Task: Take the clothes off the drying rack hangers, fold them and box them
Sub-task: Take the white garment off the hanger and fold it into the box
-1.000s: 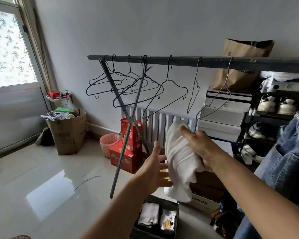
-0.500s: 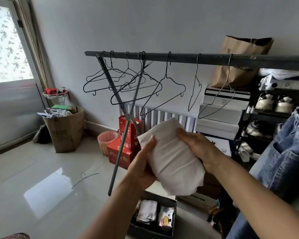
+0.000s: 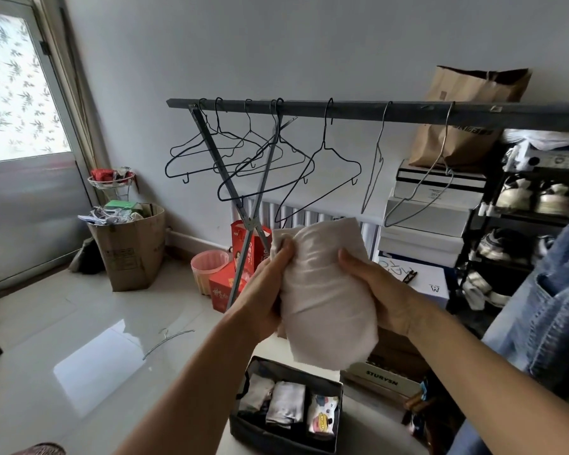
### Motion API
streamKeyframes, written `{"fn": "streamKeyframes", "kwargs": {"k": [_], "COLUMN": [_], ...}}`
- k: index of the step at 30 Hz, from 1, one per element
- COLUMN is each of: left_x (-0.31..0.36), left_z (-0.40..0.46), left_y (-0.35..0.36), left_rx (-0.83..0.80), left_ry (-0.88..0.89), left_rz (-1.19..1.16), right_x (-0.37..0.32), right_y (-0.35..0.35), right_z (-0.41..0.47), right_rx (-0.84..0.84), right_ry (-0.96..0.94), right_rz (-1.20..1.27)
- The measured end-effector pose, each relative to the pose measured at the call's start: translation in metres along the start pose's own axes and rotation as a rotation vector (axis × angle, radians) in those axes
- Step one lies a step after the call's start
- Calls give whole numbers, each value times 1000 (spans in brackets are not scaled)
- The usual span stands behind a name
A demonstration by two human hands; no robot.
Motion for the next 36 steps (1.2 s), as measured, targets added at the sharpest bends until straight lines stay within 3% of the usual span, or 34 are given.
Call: {"fn": "streamKeyframes", "kwargs": {"k": [2,6,10,14,17,22,24,29,33,36], "left_x": [9,7,-8,9,20,26,28,30,30,29], "left_z": [1,4,10,18,19,20,21,22,28,34], "left_y": [1,-5,-21,-42,-53,-68,-73,-91,-108,-129], "left_rx": [-12,-33,-51,87,73,18,-9,-151,-234,-161], "left_ry": [32,46,163,315,422,504,470,273,170,66], "left_rz": [78,92,205,459,624,770,766,614,392,229], "right_x": [3,0,4,0,-23,-39,-43,-48,-33,-22], "right_y": [1,0,3,-6,-5,34,44,48,65,67], "right_z": [4,13,18,24,25,49,56,71,97,111], "right_rx": [19,215,263,393,517,399,404,586,508,480], "right_ry": [-34,-192,-242,-302,-525,-490,-545,-621,-523,-420], "right_rz": [46,193,242,-16,-255,-744,-756,-452,-603,-760]}}
Point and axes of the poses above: each hand's wrist, its own z-axis towards the middle knuckle, its own y-axis out of the palm, x = y × z, the point moved 6 cm from there along z, towards the middle knuckle, and after that the axes turned 9 degrees about x, right-handed, at the moved point
